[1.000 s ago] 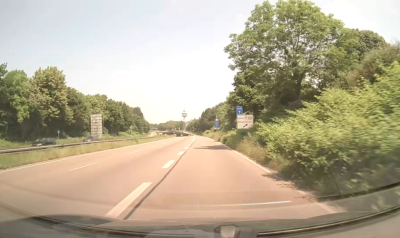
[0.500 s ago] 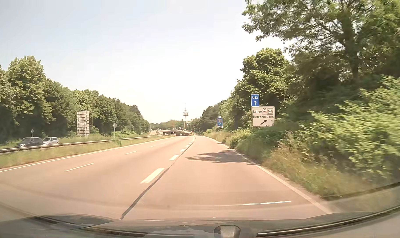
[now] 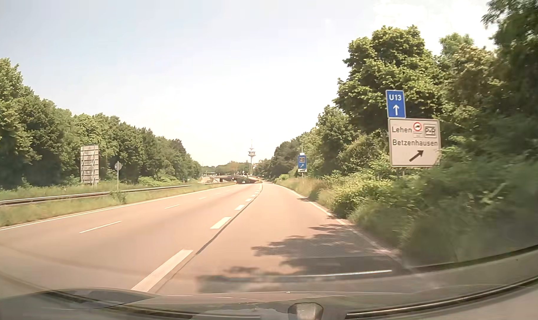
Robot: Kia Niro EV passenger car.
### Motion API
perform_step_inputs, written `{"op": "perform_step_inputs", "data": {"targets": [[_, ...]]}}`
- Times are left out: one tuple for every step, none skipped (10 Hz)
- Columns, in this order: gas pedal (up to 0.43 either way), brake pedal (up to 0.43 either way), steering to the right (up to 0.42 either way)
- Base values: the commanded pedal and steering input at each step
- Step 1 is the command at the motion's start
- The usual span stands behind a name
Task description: Follow the waypoints while adhering to traffic rules and regulations
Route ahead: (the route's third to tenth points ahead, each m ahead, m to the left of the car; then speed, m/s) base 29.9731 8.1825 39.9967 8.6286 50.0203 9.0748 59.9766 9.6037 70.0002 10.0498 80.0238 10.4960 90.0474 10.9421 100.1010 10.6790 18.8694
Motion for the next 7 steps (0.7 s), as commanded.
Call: {"op": "perform_step_inputs", "data": {"targets": [[0.110, 0.000, -0.005], [0.110, 0.000, -0.005], [0.110, 0.000, -0.005], [0.110, 0.000, -0.005], [0.098, 0.000, -0.005], [0.087, 0.000, -0.005], [0.067, 0.000, -0.005]]}}
